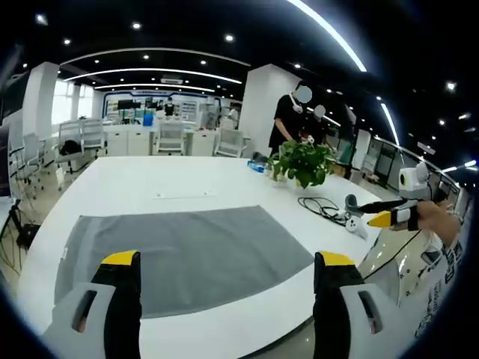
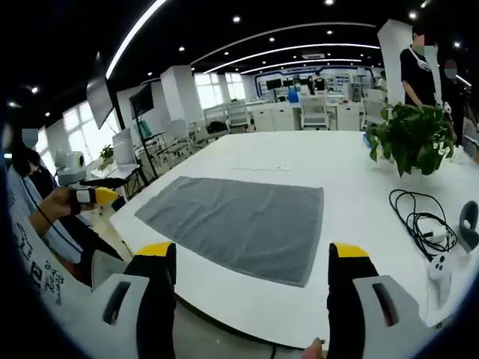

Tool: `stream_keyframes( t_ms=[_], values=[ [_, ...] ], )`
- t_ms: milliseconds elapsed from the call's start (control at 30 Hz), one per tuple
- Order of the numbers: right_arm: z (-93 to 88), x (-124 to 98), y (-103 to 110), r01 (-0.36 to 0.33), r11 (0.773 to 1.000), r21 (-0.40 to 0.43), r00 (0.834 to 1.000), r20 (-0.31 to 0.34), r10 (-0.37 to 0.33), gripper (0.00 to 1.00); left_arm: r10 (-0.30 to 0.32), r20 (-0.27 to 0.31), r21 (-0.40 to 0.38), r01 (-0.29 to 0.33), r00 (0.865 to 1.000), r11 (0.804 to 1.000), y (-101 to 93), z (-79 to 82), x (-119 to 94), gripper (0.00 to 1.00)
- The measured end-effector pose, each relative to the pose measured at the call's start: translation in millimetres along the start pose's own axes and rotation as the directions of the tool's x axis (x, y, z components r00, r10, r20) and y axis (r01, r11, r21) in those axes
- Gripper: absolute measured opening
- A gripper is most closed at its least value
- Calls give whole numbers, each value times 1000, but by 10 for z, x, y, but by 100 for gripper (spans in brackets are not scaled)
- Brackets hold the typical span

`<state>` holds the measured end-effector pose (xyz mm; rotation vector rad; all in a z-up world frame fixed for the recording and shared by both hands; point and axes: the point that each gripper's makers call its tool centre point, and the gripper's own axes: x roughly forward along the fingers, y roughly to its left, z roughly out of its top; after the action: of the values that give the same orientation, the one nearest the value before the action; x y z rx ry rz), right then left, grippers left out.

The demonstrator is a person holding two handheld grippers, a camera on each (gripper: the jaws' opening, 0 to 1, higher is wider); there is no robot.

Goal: Fold the towel on the table until its edges align and the towel forms a compact rectangular stack.

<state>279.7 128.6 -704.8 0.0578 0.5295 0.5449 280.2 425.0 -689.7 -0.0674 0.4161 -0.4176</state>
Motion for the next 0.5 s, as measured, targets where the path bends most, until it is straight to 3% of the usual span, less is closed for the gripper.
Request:
stream_keyframes(
  t_ms=[500],
  values=[
    [-32, -40, -109, 37, 999, 30, 999, 10, -38, 84, 20, -5, 14, -20, 1000, 1000, 50, 18, -49, 99]
  ],
)
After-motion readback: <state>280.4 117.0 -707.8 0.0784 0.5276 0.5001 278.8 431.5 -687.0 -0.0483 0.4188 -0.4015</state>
